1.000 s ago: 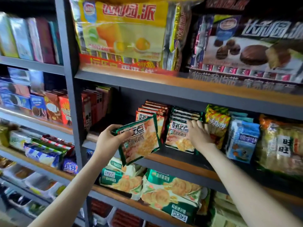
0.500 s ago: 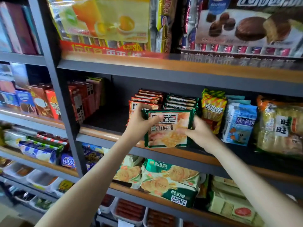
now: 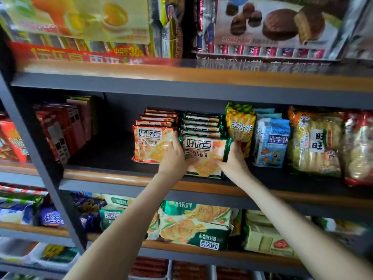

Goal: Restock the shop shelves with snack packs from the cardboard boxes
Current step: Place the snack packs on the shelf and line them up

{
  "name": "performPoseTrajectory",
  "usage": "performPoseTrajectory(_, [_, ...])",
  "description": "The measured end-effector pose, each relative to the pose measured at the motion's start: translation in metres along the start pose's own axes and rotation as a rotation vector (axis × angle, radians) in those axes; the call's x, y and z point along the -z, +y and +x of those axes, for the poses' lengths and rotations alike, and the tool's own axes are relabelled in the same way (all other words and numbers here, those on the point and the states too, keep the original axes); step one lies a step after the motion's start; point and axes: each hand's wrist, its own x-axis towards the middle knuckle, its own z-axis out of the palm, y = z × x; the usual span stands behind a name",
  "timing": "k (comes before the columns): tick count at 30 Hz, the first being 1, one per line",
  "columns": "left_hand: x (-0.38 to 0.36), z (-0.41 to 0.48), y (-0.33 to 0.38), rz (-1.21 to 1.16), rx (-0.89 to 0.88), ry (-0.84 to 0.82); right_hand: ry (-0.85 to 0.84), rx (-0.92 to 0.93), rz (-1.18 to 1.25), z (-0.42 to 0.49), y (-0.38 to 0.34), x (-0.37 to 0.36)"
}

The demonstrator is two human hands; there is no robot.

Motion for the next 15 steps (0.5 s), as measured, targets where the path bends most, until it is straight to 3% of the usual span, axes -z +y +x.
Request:
performPoseTrajectory(2, [-0.001,-0.002,-0.001,0.15,-0.034,0.01,-0.032,0.059,-0.131,-0.002,0.005,0.003])
performPoseTrajectory(6, [-0.004,0.0,-0.004,0.61,-0.328,0.223,-0.124,0.063,-0.376,-0.005,0.001,0.003])
performPoseTrajectory(8, [-0.008,0.001,-0.006,0.688,-0.418,0.172,-0.121,0.048,-0.381,-0.005,-0.003,0.001])
performPoseTrajectory(12, [-0.007,-0.006,-0.005,0.597,-0.433,0.186,-0.033,0.067,-0.527,-0.02,0.0,0.007])
performPoseTrajectory(15, [-0.013,-0.033,-0.008,0.408,-0.446,0.265,0.154,0.258,-0.532,-0.051,0.007,0.002])
